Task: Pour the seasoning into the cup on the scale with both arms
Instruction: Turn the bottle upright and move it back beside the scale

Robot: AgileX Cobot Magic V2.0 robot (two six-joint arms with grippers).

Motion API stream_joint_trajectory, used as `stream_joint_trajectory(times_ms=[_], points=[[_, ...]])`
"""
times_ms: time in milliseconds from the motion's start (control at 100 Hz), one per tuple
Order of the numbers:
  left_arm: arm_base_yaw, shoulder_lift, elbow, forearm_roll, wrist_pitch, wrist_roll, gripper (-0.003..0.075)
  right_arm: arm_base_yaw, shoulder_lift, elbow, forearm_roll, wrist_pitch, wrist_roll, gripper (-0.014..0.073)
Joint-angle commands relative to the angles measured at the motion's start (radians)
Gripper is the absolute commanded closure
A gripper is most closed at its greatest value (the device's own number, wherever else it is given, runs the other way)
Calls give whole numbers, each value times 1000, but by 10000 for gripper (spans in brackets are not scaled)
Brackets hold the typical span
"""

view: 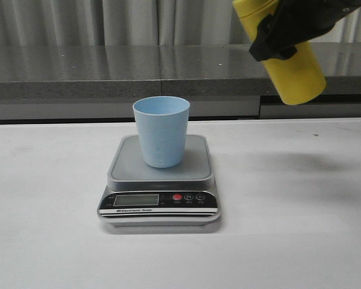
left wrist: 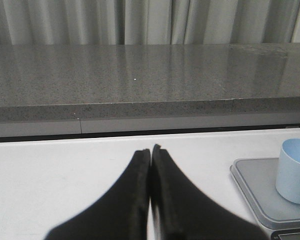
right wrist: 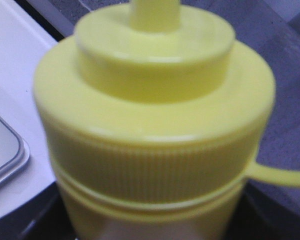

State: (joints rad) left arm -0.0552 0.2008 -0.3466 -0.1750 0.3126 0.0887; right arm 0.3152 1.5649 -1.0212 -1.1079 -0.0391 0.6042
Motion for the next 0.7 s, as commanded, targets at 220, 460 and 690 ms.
stream_joint_trajectory(times_ms=[220,460,690], points=[[3,7,-24,-13,-81,-6,738,-160,-53,147,63,-462,6,443],[3,7,-24,-13,-81,-6,738,-207,-51,237,149,-647,3,443],[3,7,-24,-13,-81,-6,738,-207,-50,315,358,-665,-161,443]])
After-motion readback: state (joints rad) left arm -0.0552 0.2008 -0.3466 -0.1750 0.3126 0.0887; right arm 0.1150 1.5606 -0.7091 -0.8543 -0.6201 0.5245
